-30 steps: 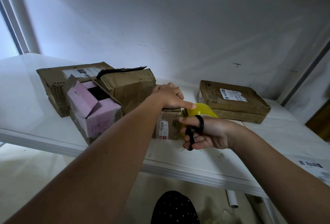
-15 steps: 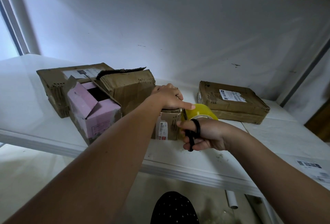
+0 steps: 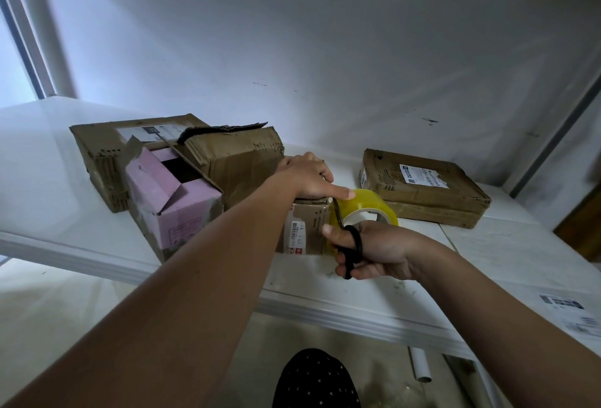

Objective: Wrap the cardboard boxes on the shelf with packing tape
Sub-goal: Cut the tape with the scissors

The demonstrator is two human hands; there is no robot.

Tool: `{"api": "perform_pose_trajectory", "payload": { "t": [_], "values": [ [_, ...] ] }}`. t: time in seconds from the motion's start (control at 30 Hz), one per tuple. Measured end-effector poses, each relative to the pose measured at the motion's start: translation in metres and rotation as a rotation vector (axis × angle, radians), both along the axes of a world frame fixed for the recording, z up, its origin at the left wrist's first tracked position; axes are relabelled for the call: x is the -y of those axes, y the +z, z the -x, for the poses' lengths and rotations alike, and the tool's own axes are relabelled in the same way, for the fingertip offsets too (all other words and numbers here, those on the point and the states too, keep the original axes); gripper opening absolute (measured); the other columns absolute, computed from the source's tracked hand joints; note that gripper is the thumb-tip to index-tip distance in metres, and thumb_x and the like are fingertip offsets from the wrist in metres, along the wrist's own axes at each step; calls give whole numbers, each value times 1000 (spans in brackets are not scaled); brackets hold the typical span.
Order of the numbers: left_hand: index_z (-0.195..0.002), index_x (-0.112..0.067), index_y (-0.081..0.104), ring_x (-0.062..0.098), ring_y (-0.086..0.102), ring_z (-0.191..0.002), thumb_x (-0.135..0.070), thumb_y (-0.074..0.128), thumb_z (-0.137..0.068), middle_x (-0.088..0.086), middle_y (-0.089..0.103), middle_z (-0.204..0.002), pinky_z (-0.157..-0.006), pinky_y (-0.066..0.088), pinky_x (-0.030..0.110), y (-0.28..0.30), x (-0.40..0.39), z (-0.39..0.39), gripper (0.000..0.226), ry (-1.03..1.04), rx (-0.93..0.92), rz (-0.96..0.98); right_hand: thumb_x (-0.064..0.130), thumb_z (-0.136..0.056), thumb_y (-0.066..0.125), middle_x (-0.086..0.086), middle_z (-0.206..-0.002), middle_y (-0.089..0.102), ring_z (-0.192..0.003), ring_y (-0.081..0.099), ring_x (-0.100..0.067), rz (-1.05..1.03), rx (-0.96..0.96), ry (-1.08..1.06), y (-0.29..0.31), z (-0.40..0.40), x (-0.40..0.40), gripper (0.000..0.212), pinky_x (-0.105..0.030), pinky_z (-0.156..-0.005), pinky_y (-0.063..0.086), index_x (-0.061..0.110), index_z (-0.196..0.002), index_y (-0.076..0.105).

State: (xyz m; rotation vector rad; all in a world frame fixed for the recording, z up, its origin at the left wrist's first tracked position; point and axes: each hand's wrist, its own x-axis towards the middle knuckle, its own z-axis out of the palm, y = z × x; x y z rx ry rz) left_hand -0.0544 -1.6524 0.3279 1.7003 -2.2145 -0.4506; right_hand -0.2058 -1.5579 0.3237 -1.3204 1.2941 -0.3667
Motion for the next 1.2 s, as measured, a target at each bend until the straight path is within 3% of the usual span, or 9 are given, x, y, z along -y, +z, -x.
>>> {"api": "perform_pose_trajectory", "payload": {
  "t": [0.2,0.37,0.5,0.87,1.03,1.2],
  "values": [
    [-120,-34,59,16,30,-135,-79,53,-72,-4,40,-138,-112,11,38,0,-2,0,66,-2,21,-1,53,-77,62,0,-58,64,-56,63,-9,-23,-22,25,5,6,-1,40,-15,-47,48,13,-74,56],
    [-120,-35,58,16,28,-136,-79,52,-72,-4,39,-139,-112,10,38,0,-2,1,66,-2,24,-9,51,-80,62,4,-57,62,-54,63,-8,-24,-10,29,6,11,-1,37,-16,-46,47,15,-79,54],
    [-119,-35,58,14,29,-136,-79,53,-72,-5,39,-138,-112,10,37,0,-2,1,65,4,19,1,54,-70,64,4,-57,60,-54,62,-8,-25,-14,49,8,12,-1,40,-15,-45,46,16,-76,53],
    [-120,-33,58,13,30,-135,-79,57,-68,-5,40,-136,-113,9,38,0,-4,1,69,-3,23,13,43,-87,60,2,-56,63,-52,62,-8,-23,-31,118,6,18,-10,32,-16,-46,48,13,-78,53],
    [-121,-33,58,16,31,-135,-80,48,-74,-3,40,-139,-112,12,40,1,-6,2,67,-3,58,9,42,-89,58,3,-55,63,-49,61,-5,-13,-85,156,9,27,-15,34,-15,-47,48,13,-73,55],
    [-130,-21,53,27,31,-134,-52,28,-94,8,38,-146,-106,20,41,9,-8,2,54,50,30,-54,45,-81,62,3,-61,64,-57,63,-7,-1,-140,296,26,46,-17,34,-16,-52,49,13,-76,54]
  ]
}}
